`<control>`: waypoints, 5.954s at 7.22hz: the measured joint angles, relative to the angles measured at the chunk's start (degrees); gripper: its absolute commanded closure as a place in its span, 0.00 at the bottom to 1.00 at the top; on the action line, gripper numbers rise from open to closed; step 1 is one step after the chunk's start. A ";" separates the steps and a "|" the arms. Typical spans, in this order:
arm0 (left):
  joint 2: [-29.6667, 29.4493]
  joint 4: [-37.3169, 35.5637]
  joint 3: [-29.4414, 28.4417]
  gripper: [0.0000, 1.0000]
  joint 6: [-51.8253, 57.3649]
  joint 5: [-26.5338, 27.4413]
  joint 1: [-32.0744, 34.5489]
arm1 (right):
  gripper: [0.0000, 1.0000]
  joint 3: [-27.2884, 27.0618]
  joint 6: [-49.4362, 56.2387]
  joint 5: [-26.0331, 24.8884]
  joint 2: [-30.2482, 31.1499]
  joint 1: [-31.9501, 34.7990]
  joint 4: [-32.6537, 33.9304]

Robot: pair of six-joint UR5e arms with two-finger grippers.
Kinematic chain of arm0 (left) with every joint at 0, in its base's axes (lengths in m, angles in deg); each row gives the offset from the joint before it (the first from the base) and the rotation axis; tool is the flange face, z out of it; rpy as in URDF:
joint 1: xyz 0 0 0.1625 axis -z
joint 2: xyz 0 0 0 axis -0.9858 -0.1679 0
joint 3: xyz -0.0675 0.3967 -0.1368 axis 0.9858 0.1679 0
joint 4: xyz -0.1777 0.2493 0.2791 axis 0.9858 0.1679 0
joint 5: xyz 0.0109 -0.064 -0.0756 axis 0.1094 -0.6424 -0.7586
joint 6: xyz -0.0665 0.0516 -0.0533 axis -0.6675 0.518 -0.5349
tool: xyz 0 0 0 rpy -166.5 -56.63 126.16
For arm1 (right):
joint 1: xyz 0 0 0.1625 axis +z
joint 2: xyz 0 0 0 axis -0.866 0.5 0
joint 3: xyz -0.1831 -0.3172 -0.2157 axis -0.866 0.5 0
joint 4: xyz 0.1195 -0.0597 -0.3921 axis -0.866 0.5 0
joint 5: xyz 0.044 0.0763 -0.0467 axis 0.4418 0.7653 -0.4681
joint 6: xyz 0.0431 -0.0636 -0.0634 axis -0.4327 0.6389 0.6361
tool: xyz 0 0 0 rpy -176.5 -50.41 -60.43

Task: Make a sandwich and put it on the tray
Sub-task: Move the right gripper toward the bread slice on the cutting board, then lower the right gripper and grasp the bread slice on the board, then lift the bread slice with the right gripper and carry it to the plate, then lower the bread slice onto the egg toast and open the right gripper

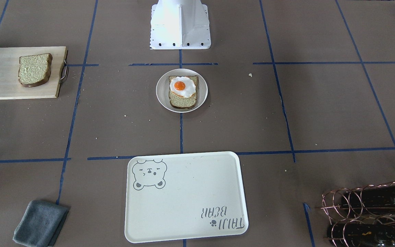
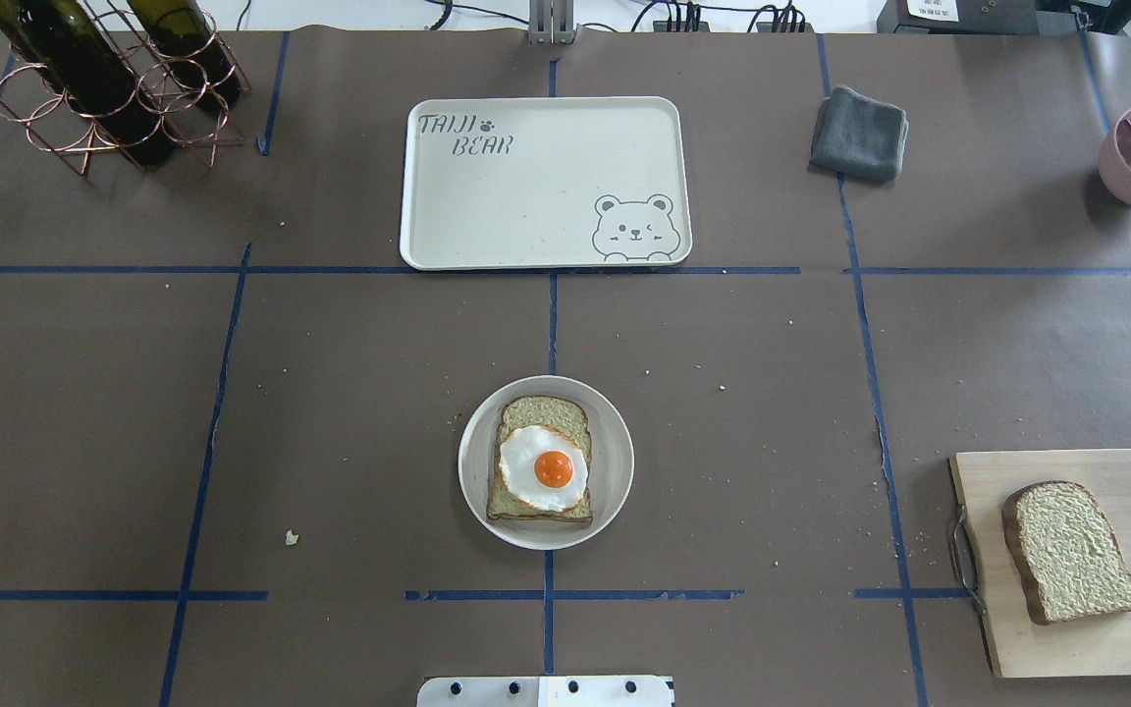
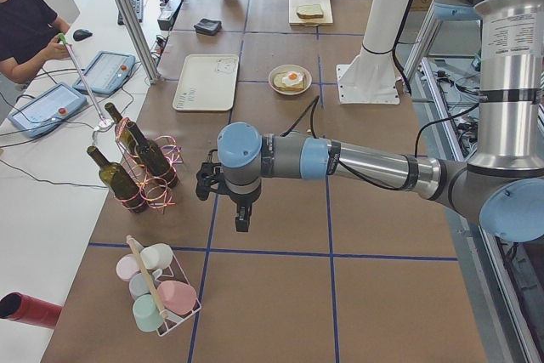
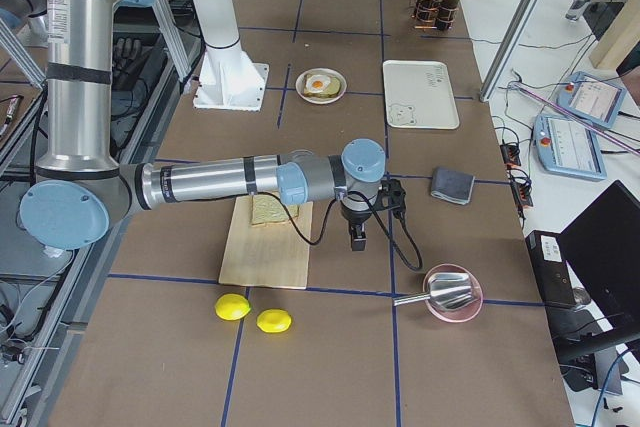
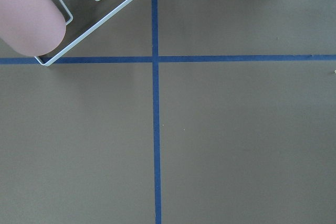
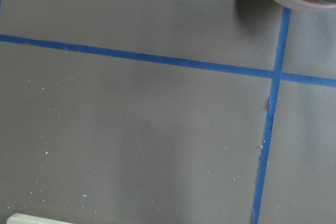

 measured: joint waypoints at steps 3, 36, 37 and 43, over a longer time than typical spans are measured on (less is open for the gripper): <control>0.21 0.72 0.76 0.00 0.40 -0.54 -0.23 | 0.00 -3.47 -4.25 2.25 1.50 -3.77 -0.42; 1.30 6.47 -0.01 0.00 -0.22 -7.16 -0.25 | 1.00 5.67 -74.20 4.16 -2.05 -36.20 -64.67; 1.28 6.47 0.02 0.00 -0.22 -7.17 -0.25 | 1.00 9.63 -77.78 3.81 -9.52 -36.85 -64.37; 1.09 6.55 0.42 0.00 -0.13 -7.19 -0.25 | 1.00 18.79 -86.11 -5.33 -33.64 -46.41 -54.51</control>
